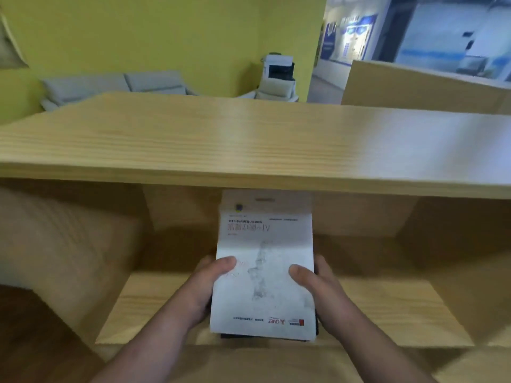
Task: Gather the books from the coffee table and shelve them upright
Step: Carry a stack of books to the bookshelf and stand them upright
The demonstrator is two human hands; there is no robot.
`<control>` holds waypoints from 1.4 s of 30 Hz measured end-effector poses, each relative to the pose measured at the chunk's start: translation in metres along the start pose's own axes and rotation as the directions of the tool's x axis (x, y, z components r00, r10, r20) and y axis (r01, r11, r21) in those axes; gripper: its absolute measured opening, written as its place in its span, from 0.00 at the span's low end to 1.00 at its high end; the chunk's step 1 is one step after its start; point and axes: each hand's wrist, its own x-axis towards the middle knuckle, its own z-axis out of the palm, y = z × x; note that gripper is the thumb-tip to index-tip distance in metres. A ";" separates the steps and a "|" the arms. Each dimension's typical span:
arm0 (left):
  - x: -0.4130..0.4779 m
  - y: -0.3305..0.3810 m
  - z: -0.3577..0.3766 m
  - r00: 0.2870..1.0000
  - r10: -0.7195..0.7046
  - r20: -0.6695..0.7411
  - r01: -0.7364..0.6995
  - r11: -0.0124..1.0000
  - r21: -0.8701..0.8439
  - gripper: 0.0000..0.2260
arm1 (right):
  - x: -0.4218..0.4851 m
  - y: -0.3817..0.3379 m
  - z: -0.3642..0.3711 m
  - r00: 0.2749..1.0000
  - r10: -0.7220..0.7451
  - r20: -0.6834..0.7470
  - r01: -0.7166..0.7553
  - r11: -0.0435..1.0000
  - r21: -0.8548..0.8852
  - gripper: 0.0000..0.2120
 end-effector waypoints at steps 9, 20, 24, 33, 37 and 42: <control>0.065 -0.008 -0.036 0.916 0.265 0.299 -0.284 0.959 0.020 0.34 | 0.075 0.048 0.004 0.939 -0.343 0.037 0.345 0.930 -0.127 0.56; 0.083 -0.012 -0.074 0.774 0.524 0.355 -0.613 0.761 0.214 0.28 | 0.108 0.085 0.026 0.689 -0.694 0.207 0.717 0.695 -0.056 0.54; 0.084 -0.014 -0.083 0.777 0.495 0.389 -0.600 0.769 0.220 0.31 | 0.104 0.086 0.025 0.674 -0.694 0.253 0.734 0.666 -0.130 0.48; 0.085 -0.010 -0.099 0.791 0.534 0.298 -0.605 0.754 0.256 0.50 | 0.103 0.089 0.034 0.723 -0.641 0.257 0.685 0.712 -0.151 0.40; 0.083 -0.012 -0.093 0.729 0.685 0.014 -0.601 0.630 0.492 0.35 | 0.093 0.087 0.035 0.693 -0.684 0.230 0.715 0.609 -0.343 0.48; 0.059 -0.029 -0.071 0.410 0.912 -0.027 -0.555 0.272 0.786 0.11 | 0.088 0.082 0.020 0.774 -0.632 0.022 0.603 0.727 -0.328 0.31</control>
